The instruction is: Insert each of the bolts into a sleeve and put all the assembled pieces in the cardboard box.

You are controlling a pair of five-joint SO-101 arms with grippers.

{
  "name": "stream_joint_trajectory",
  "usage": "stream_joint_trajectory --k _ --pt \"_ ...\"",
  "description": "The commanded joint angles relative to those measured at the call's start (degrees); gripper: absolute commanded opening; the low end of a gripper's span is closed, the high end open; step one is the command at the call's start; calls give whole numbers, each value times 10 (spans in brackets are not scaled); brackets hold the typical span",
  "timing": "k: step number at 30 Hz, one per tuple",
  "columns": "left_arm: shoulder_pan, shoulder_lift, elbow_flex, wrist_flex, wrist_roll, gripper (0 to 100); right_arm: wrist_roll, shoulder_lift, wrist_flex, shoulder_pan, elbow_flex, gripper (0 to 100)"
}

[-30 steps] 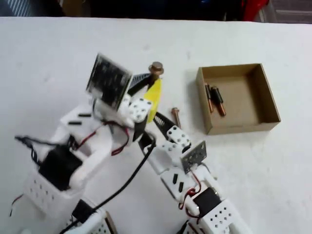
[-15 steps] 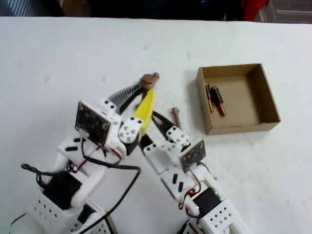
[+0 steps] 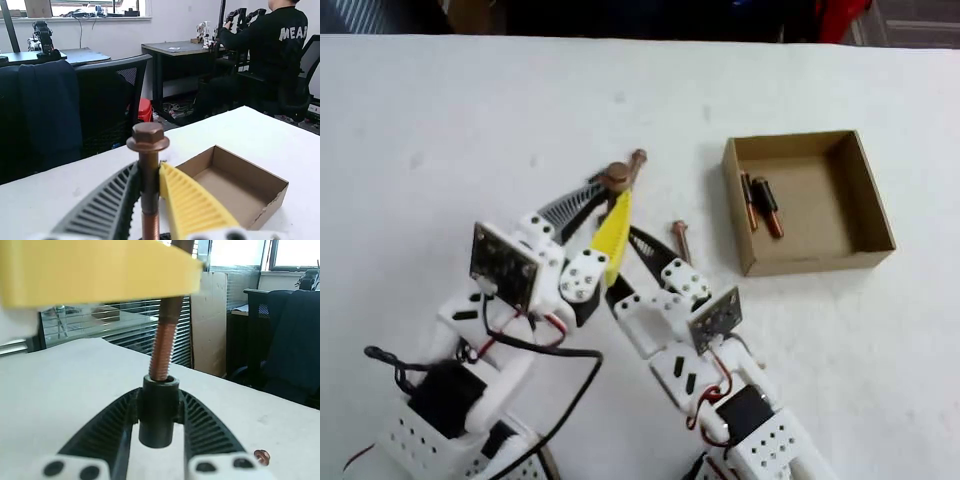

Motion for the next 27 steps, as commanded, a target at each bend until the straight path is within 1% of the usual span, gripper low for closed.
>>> stream_joint_trajectory --k 1,10,15,18,25,27 --pt "-5 -10 -6 -24 7 22 -4 -7 1 0 -5 17" --pt "-5 -10 2 -25 5 22 -4 -7 1 0 -5 17" --pt "-5 -10 51 -104 5 22 -4 -7 1 0 -5 17" --pt "-5 -10 74 -128 8 22 -4 -7 1 0 -5 17" --pt "-5 -10 79 -120 11 22 -4 -7 1 0 -5 17" --pt "-5 -11 84 -95 11 22 -4 -7 1 0 -5 17"
